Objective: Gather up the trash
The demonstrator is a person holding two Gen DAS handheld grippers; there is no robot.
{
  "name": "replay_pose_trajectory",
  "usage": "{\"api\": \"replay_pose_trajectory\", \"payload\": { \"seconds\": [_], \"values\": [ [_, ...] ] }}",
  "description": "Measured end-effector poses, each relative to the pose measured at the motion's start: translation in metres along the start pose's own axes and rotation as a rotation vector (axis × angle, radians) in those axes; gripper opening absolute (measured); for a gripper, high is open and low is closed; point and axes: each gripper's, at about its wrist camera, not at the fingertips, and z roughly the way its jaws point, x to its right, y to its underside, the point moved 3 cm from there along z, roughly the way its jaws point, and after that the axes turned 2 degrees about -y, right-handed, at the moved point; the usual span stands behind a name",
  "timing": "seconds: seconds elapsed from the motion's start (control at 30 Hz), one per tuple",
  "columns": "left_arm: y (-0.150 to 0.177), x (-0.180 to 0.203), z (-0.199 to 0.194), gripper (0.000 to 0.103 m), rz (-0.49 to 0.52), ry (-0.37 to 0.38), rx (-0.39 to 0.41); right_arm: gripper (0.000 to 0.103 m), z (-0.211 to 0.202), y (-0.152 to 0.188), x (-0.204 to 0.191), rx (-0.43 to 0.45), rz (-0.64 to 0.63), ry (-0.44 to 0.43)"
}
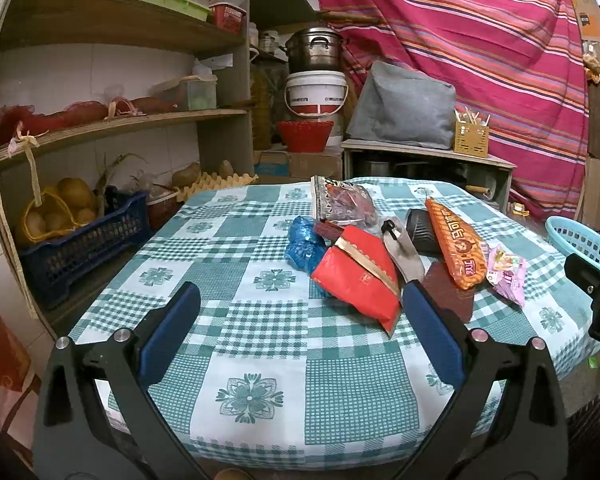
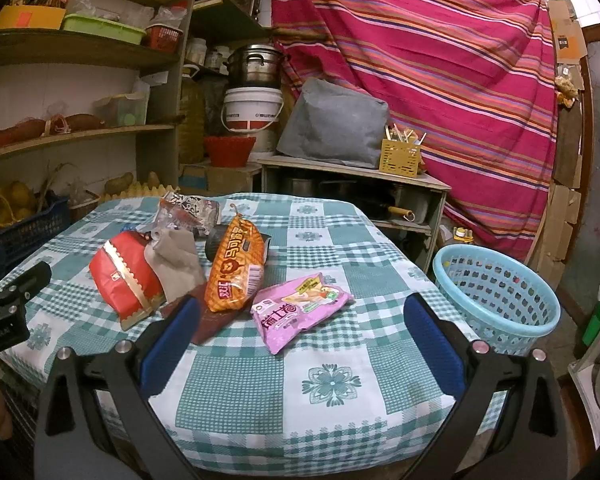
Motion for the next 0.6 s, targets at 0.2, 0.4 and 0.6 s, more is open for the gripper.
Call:
{"api": "replay_pose_trajectory", "payload": {
  "seconds": [0.2,0.4,0.6],
  "values": [
    [0.0004,-0.0009,-0.0005,0.098,0.001,0.002,-0.001,0.099,0.0001,0.0002,-0.0001,0.001,-0.003,0.0],
    [0.0005,-0.001,-0.0001,0.098,0.001,0.0,-0.002,0.099,0.0025,-0.0007,0.0045,-0.004,0.001,0.003],
    [0.0007,-0.0014,0.0001,0.098,0.0,0.0,-0.002,0.099,0.0023,-0.0004,0.0037,-0.003,0.0,0.003]
  ]
}}
